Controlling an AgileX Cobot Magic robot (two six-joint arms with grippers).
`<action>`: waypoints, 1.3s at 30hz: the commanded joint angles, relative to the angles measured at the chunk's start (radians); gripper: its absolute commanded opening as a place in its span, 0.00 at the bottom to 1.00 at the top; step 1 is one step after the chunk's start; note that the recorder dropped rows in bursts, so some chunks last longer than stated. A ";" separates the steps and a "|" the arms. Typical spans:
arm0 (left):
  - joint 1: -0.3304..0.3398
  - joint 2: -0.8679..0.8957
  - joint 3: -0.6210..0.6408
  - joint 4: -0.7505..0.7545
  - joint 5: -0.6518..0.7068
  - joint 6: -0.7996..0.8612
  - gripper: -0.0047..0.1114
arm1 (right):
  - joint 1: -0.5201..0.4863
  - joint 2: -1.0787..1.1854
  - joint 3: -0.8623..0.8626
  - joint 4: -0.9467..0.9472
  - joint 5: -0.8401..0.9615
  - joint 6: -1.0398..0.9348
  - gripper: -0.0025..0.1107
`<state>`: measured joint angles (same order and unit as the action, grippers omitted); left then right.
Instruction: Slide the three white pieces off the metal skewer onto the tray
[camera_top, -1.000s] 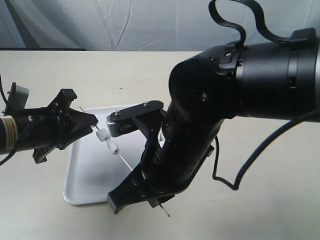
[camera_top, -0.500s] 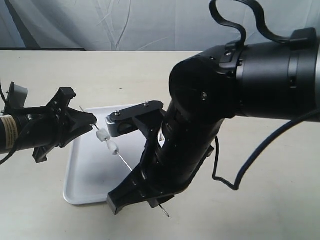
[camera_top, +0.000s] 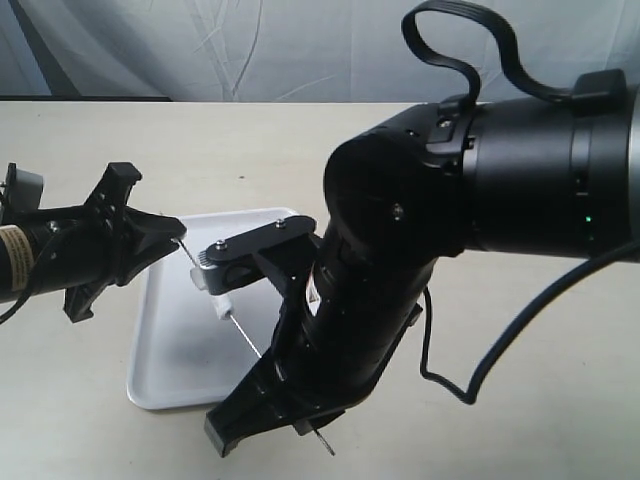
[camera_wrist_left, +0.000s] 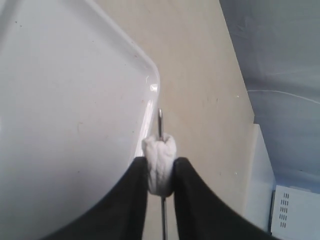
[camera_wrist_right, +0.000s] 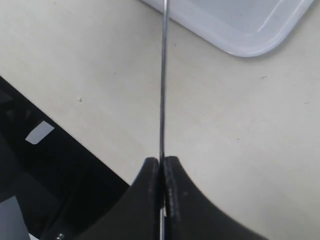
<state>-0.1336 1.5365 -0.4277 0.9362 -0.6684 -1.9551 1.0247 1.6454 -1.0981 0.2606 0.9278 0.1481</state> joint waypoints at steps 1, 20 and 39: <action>0.033 0.004 -0.002 -0.005 -0.003 0.004 0.17 | 0.006 -0.012 -0.004 -0.005 0.018 -0.018 0.02; 0.083 0.004 -0.024 0.017 -0.003 0.006 0.17 | 0.006 -0.012 -0.004 -0.007 0.032 -0.014 0.02; 0.083 0.004 -0.051 0.020 0.097 0.011 0.17 | 0.006 -0.012 -0.004 -0.007 0.034 -0.014 0.02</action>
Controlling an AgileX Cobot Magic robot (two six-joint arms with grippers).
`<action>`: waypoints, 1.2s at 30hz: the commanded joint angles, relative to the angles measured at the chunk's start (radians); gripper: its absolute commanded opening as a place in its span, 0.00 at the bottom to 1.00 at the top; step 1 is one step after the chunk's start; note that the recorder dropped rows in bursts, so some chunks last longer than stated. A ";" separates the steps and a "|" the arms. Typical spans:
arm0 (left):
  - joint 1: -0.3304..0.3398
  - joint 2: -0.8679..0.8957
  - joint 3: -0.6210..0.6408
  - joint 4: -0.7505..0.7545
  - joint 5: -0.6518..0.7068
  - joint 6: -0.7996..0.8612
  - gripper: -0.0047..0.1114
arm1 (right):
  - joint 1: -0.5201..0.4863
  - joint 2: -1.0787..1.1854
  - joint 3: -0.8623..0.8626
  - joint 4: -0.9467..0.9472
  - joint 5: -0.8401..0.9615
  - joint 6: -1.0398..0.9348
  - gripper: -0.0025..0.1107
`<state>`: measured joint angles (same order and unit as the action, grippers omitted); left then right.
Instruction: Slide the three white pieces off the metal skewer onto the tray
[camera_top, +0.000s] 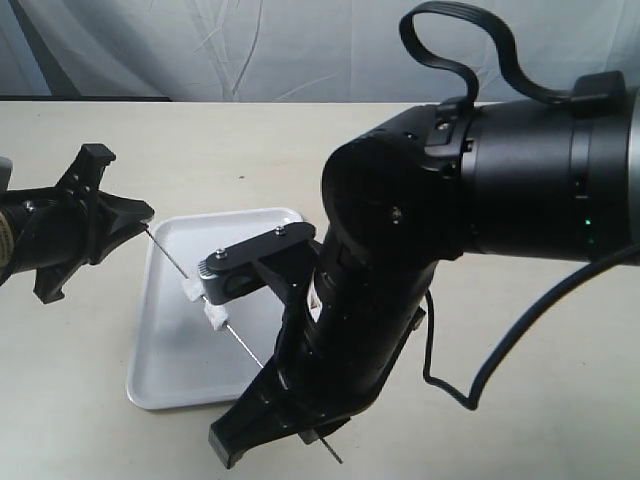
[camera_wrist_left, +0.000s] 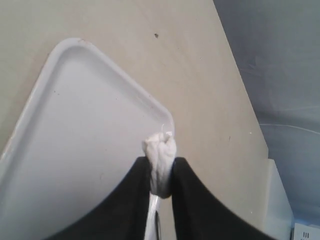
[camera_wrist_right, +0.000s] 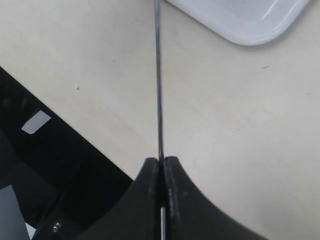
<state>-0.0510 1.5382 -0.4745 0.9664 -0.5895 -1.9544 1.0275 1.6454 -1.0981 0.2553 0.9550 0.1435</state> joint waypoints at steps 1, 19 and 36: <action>0.000 0.003 -0.004 -0.013 0.023 0.013 0.17 | 0.003 -0.012 -0.004 -0.002 0.006 -0.009 0.02; 0.000 0.016 -0.004 0.224 0.068 0.026 0.20 | 0.003 -0.012 -0.004 -0.002 0.000 -0.009 0.02; 0.000 0.042 -0.008 0.169 -0.040 0.078 0.34 | 0.003 -0.035 -0.004 -0.040 0.006 0.006 0.02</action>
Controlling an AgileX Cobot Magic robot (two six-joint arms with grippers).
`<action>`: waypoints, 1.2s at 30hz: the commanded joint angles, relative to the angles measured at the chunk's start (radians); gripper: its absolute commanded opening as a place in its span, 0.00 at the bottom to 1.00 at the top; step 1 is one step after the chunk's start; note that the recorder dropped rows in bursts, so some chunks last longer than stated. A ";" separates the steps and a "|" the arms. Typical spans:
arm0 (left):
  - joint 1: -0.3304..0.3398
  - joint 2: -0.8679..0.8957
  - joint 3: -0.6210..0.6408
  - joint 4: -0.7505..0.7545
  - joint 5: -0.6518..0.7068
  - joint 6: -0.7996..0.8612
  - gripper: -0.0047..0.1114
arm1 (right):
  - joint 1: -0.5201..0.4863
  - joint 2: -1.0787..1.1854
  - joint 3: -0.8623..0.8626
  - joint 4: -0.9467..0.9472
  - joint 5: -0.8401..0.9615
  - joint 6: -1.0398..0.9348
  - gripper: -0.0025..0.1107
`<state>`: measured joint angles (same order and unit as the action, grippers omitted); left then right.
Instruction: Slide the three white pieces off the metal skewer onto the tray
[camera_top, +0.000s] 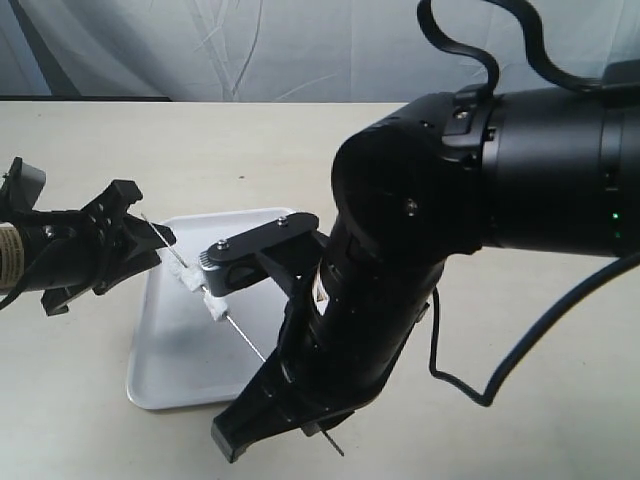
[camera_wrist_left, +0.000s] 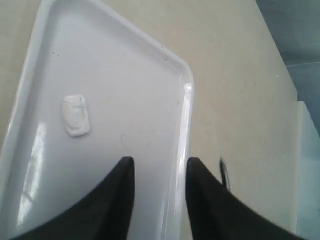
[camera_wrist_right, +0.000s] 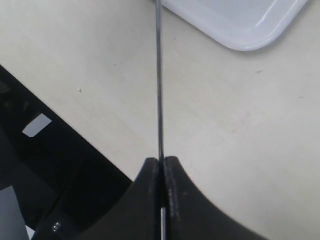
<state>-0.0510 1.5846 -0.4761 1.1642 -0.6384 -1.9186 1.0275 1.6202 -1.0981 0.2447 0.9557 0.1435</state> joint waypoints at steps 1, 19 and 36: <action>0.000 -0.004 -0.009 -0.021 0.034 0.042 0.34 | 0.003 -0.010 -0.004 -0.035 0.005 0.010 0.02; 0.169 -0.015 -0.025 -0.056 -0.262 0.007 0.34 | 0.003 -0.010 -0.004 -0.037 -0.001 0.012 0.02; 0.169 -0.015 -0.027 0.142 -0.214 -0.078 0.34 | 0.003 -0.010 -0.004 -0.031 -0.013 0.012 0.02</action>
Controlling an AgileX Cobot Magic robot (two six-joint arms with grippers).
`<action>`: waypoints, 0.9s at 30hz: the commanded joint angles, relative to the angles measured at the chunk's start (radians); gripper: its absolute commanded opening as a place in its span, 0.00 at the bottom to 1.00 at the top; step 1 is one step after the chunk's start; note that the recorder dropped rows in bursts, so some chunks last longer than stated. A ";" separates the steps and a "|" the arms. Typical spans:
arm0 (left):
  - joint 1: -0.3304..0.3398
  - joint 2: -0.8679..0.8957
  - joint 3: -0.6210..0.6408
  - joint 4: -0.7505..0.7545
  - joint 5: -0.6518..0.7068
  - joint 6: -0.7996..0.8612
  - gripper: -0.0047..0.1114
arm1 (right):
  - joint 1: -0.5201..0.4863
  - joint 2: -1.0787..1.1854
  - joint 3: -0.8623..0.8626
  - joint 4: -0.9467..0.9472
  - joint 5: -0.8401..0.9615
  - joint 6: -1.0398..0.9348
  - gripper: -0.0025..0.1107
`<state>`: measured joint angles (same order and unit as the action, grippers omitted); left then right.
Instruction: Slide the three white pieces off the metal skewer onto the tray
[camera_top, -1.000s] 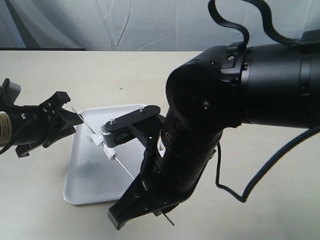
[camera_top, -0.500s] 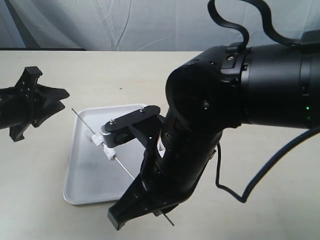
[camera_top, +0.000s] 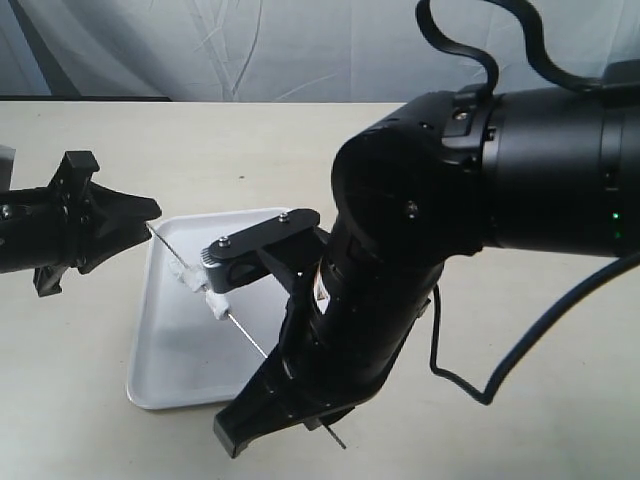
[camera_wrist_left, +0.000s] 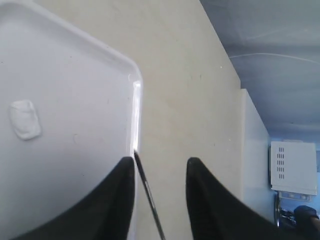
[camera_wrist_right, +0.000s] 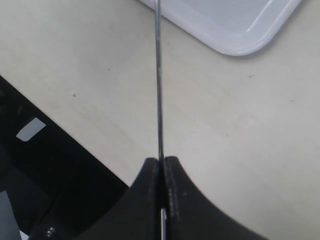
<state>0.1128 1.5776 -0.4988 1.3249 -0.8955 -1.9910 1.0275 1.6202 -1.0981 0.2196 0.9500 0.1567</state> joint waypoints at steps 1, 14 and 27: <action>0.005 -0.008 -0.004 -0.019 0.041 -0.006 0.34 | 0.003 -0.010 -0.004 -0.006 -0.007 -0.001 0.02; -0.084 -0.008 -0.004 0.038 -0.060 -0.024 0.34 | 0.003 -0.010 -0.004 0.001 -0.066 -0.001 0.02; -0.096 -0.008 -0.004 0.122 -0.125 -0.024 0.34 | 0.003 -0.010 -0.004 0.001 -0.096 -0.001 0.02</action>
<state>0.0204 1.5753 -0.4988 1.4256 -1.0002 -2.0120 1.0275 1.6202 -1.0981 0.2215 0.8646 0.1567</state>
